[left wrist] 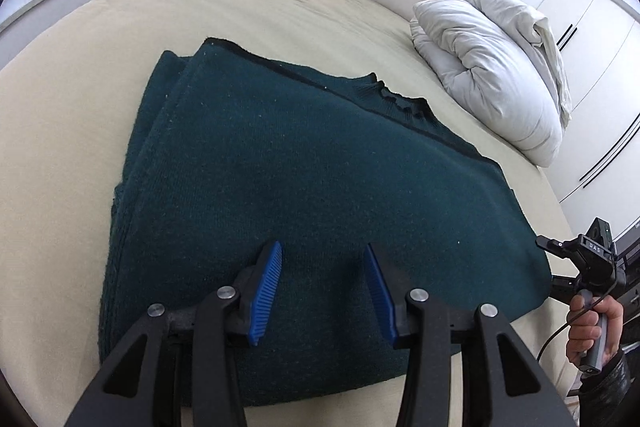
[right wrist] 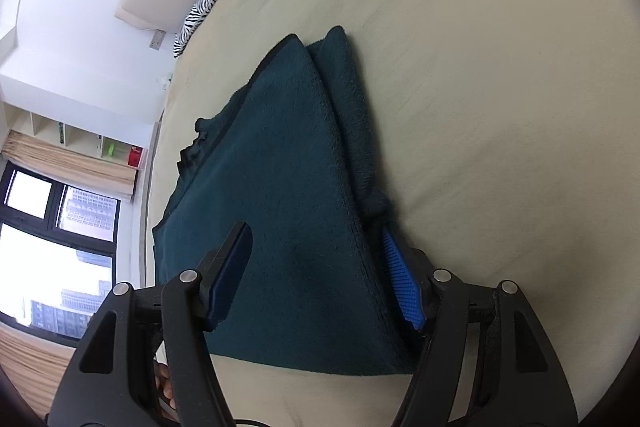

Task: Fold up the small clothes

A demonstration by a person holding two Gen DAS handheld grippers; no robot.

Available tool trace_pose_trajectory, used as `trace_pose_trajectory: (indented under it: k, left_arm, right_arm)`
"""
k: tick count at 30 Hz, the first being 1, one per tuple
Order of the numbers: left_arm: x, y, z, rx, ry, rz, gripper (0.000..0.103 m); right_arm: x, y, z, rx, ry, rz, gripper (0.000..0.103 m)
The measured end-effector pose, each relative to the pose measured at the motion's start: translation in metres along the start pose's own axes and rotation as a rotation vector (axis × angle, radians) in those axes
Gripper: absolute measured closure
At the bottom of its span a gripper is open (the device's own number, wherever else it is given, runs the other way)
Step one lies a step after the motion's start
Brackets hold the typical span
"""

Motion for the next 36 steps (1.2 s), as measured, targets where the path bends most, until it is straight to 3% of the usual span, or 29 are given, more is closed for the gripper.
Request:
trace_pose_trajectory:
  k: [2,5,13,20,29,32,36]
  left_arm:
    - [0.0,0.0,0.001,0.001,0.003,-0.004,0.056]
    - [0.001,0.002,0.003,0.004,0.012,0.002,0.057]
    - [0.0,0.004,0.004,0.016,0.014,-0.005,0.057]
    - [0.0,0.007,0.005,0.029,0.019,-0.029,0.057]
    - [-0.002,0.014,0.002,0.057,0.021,-0.089,0.06]
    - [-0.006,0.024,-0.002,0.079,0.025,-0.154,0.07]
    - [-0.016,0.037,-0.019,0.105,-0.014,-0.207,0.071]
  right_arm:
    - [0.002,0.001,0.0,0.013,0.019,0.013,0.054]
    - [0.005,0.004,0.004,0.033,0.019,0.013,0.057]
    - [0.005,-0.01,0.008,-0.017,0.013,0.153,0.081]
    - [0.005,-0.013,0.005,-0.074,-0.032,0.203,0.087]
    - [0.006,0.004,-0.01,0.028,-0.099,0.06,0.09]
    - [0.005,0.029,-0.016,0.106,-0.126,-0.053,0.09]
    - [0.011,0.088,-0.015,0.187,-0.164,-0.24,0.09]
Point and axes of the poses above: each gripper's, at about its wrist camera, not at the fingertips, and z roughly the way its jaws point, y to its left, x to its underside, the point moved 3 cm from there along z, roughly the way its jaws point, and after that the axes turned 13 degrees about -y, right-handed, at the moved point
